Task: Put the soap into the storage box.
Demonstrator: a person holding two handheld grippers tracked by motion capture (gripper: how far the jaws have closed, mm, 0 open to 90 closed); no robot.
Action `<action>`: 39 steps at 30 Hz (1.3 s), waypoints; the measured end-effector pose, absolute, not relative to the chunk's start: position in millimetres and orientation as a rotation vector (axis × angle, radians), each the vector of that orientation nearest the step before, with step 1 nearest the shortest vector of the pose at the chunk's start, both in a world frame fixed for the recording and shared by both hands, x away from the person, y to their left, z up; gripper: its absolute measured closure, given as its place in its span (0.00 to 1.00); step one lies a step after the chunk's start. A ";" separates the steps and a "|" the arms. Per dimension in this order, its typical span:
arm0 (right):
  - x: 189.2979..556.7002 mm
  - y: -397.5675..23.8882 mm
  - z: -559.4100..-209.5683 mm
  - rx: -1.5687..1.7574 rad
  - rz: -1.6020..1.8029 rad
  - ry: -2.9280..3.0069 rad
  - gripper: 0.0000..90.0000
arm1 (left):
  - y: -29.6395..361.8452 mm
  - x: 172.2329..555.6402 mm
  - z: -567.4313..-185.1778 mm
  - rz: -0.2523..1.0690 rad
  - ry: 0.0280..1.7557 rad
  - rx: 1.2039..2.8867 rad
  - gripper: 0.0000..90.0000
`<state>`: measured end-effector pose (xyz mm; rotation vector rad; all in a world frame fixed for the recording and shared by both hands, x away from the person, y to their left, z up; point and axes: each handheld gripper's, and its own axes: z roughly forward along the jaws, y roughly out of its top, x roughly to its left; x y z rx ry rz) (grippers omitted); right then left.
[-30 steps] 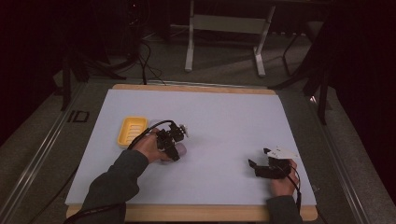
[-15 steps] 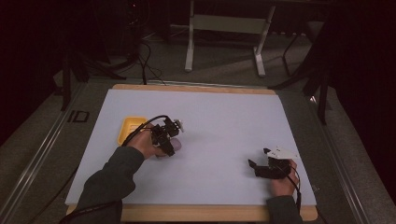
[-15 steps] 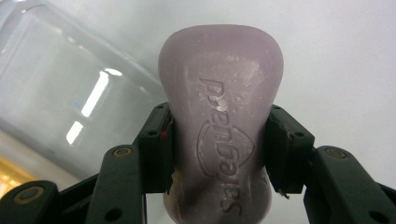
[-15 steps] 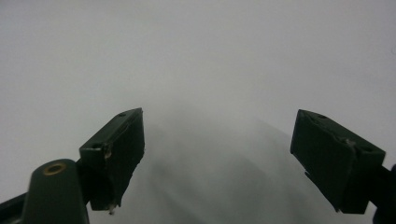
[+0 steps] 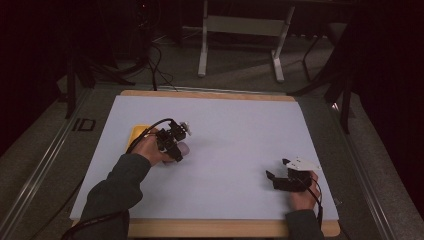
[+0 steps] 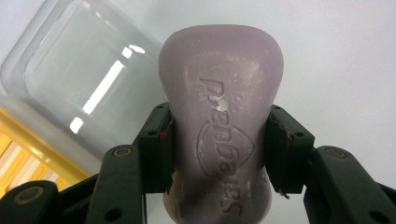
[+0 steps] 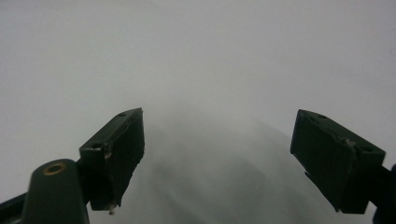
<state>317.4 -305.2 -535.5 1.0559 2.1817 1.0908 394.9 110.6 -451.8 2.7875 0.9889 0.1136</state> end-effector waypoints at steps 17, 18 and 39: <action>317.4 -305.8 -535.5 1.053 1.101 2.181 0.19 | 131.0 404.4 -443.6 0.145 1.100 2.741 0.55; 317.4 -305.8 -535.5 1.054 1.102 2.181 0.19 | 132.2 405.0 -442.6 0.147 1.110 2.735 0.55; 316.6 -306.4 -535.1 1.061 1.109 2.172 0.19 | 161.0 416.3 -436.1 0.167 1.252 2.664 0.55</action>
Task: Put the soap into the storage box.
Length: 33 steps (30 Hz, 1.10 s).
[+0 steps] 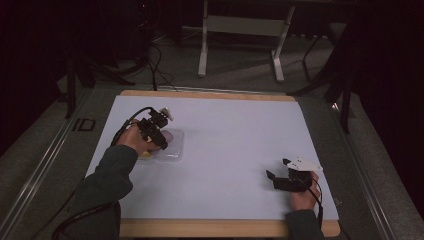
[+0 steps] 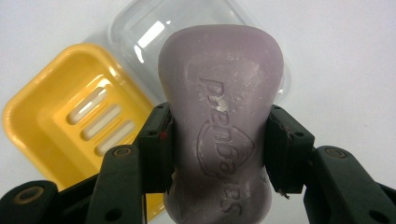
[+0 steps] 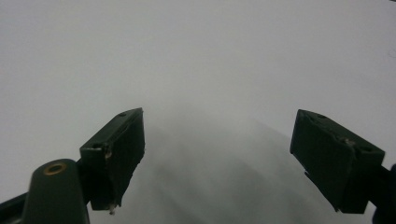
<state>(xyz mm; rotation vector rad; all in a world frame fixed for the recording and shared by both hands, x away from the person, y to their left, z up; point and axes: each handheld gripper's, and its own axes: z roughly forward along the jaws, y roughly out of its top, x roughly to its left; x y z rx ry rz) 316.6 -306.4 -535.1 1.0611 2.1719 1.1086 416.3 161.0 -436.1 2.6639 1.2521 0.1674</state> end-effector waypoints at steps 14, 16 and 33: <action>316.7 -306.8 -535.1 1.062 1.113 2.170 0.19 | 173.8 424.4 -432.3 0.182 1.318 2.625 0.55; 316.6 -306.7 -535.0 1.062 1.111 2.170 0.19 | 175.8 425.4 -432.5 0.182 1.334 2.617 0.55; 316.5 -306.5 -535.0 1.063 1.108 2.169 0.19 | 195.4 434.5 -436.5 0.197 1.502 2.502 0.55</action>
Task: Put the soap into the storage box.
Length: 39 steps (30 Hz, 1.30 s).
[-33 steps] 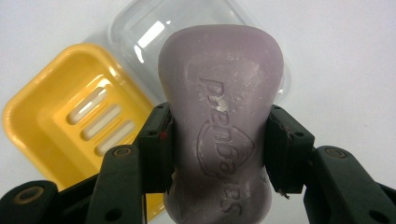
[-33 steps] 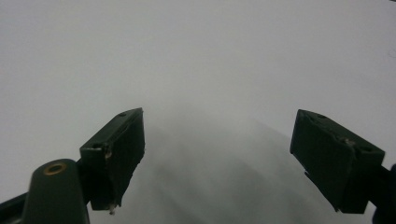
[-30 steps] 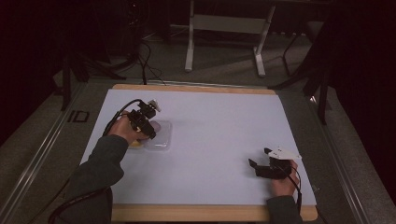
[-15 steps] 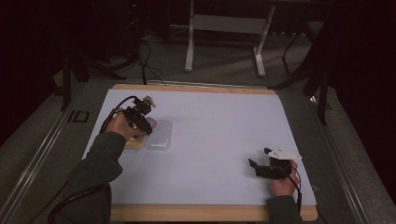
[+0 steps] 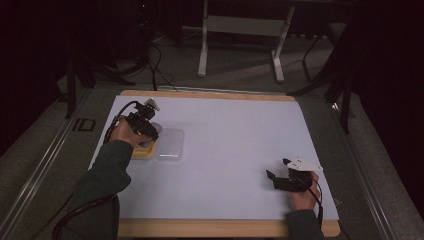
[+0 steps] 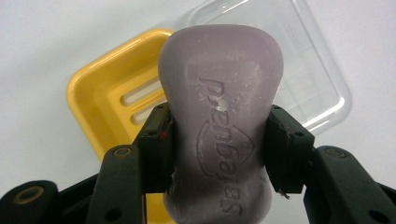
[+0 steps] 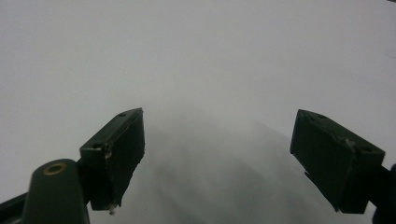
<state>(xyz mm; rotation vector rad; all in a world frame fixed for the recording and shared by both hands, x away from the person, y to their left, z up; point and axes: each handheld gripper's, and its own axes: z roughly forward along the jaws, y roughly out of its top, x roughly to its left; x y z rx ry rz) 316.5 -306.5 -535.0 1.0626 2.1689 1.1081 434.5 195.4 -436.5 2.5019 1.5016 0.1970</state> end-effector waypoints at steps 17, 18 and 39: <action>316.5 -306.1 -535.1 1.060 1.102 2.170 0.19 | 204.6 441.4 -445.7 0.209 1.616 2.454 0.55; 316.5 -306.1 -535.0 1.060 1.102 2.170 0.19 | 205.6 441.9 -445.6 0.203 1.622 2.443 0.55; 316.4 -306.3 -535.0 1.061 1.105 2.169 0.19 | 209.4 447.2 -448.6 0.197 1.724 2.361 0.55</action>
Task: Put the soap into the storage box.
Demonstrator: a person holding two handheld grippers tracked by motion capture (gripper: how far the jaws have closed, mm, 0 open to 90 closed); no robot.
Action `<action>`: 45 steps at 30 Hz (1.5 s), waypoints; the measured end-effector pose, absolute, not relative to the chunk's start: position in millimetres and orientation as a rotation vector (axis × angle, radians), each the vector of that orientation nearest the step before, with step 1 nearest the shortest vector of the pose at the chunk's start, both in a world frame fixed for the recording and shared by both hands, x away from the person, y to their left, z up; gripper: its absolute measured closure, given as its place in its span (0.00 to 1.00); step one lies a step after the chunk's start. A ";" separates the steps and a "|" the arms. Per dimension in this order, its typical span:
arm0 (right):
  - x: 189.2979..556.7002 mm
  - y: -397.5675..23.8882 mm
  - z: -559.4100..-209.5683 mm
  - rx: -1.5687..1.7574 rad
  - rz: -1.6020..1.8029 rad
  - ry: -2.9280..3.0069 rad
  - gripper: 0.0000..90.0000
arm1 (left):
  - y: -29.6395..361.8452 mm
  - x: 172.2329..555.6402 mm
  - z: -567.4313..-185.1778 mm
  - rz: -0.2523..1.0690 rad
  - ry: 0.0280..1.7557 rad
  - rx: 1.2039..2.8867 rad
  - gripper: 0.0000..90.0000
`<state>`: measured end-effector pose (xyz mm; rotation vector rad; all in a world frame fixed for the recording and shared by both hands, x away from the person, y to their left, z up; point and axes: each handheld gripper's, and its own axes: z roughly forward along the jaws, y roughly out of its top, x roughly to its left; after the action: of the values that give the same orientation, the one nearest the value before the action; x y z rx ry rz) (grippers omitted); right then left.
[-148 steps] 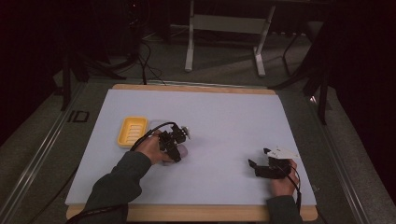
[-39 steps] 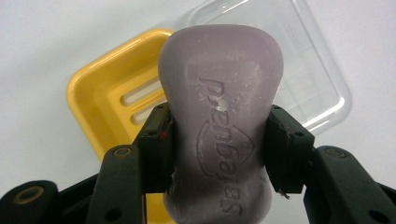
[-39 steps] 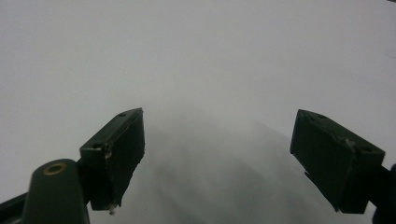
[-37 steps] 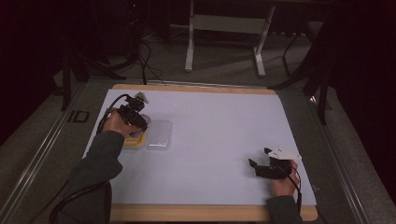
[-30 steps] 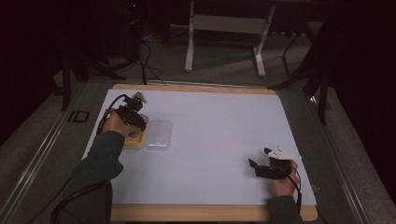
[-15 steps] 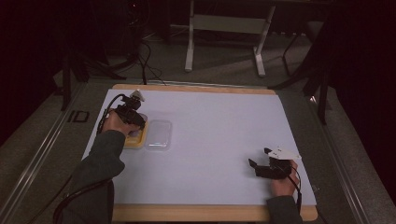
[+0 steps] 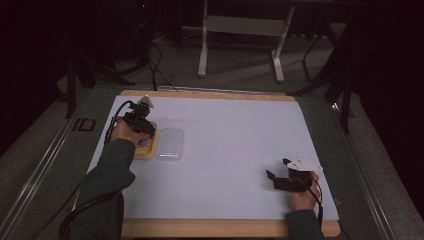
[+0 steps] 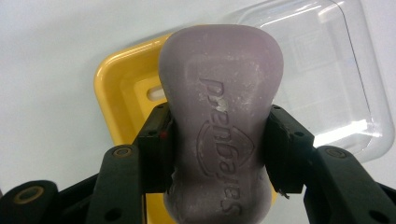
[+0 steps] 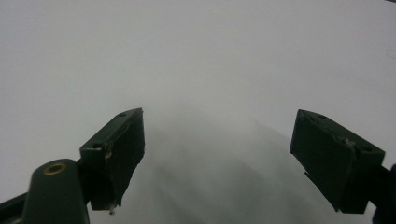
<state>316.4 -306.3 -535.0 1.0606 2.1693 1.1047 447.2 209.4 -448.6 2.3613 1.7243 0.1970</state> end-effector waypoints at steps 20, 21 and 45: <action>316.4 -306.2 -535.0 1.058 1.104 2.168 0.19 | 212.0 449.2 -450.6 0.193 1.804 2.289 0.55; 316.4 -306.2 -535.0 1.058 1.104 2.168 0.19 | 211.9 449.3 -450.6 0.195 1.803 2.290 0.55; 316.5 -305.8 -535.1 1.056 1.099 2.171 0.19 | 217.4 449.1 -461.7 0.173 1.850 2.280 0.55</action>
<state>316.5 -305.8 -535.1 1.0559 2.1710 1.0990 449.1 217.4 -461.7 2.2798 1.8497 0.1725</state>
